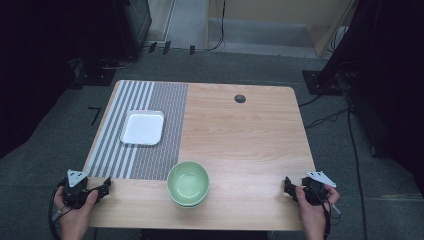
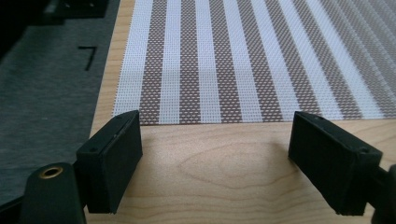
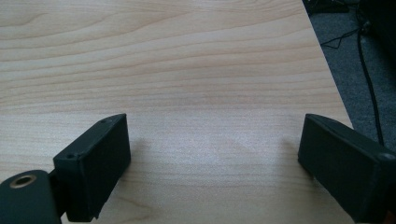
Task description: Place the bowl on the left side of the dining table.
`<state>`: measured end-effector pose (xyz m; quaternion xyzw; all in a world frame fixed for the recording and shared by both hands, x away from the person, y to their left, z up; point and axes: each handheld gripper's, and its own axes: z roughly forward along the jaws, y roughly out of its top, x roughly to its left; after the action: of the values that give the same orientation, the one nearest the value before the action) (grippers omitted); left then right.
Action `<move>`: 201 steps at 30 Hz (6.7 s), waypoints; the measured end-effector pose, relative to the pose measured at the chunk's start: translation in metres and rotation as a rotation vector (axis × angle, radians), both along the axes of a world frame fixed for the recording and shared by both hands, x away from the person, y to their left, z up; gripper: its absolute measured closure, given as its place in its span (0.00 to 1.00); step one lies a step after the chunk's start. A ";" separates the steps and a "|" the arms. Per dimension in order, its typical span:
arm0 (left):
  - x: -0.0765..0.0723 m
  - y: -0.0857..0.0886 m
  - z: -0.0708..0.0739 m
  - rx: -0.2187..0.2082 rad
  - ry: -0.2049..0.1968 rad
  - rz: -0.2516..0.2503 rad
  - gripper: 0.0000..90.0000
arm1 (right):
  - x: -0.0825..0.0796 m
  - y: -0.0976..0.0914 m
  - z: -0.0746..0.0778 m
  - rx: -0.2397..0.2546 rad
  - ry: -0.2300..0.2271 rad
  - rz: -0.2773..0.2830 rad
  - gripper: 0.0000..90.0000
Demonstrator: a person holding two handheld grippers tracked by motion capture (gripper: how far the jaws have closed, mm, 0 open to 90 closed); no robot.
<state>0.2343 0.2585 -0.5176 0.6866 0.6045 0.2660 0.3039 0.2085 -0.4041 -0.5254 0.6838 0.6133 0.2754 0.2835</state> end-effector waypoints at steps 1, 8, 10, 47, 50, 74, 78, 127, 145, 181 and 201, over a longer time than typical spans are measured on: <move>0.001 0.001 0.000 -0.001 0.001 -0.005 0.19 | 0.002 0.001 0.000 -0.001 0.008 0.003 0.04; 0.001 0.000 0.000 0.001 0.001 0.007 0.19 | 0.007 0.000 -0.001 0.002 0.021 0.006 0.00; 0.002 0.000 0.000 0.000 0.002 0.002 0.19 | 0.010 0.001 -0.001 0.003 0.026 -0.009 0.00; -0.004 -0.016 0.025 0.001 -0.063 0.047 0.19 | 0.013 0.023 0.012 0.036 -0.037 0.028 0.00; 0.000 -0.022 0.034 -0.007 -0.094 0.043 0.19 | 0.016 0.022 0.018 0.040 -0.051 0.022 0.00; 0.038 -0.083 0.064 -0.095 -0.100 -0.105 0.19 | 0.064 0.046 0.057 0.042 -0.120 0.149 0.07; 0.042 -0.100 0.069 -0.101 -0.109 -0.140 0.19 | 0.076 0.052 0.069 0.060 -0.137 0.181 0.07; 0.019 -0.167 0.100 -0.239 -0.123 -0.425 0.19 | 0.043 0.157 0.086 0.179 -0.191 0.508 0.36; 0.015 -0.186 0.094 -0.231 -0.066 -0.516 0.26 | 0.024 0.200 0.099 0.225 -0.197 0.568 0.42; 0.008 -0.199 0.089 -0.160 -0.034 -0.562 0.64 | 0.012 0.237 0.082 0.218 -0.137 0.655 0.93; 0.002 -0.209 0.087 -0.049 -0.016 -0.552 0.73 | -0.004 0.242 0.091 0.124 -0.380 0.653 0.97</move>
<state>0.2362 0.0498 -0.4302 0.8157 0.3984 0.1638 0.3861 0.2041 -0.1624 -0.4344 0.4048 0.7177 0.5096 0.2476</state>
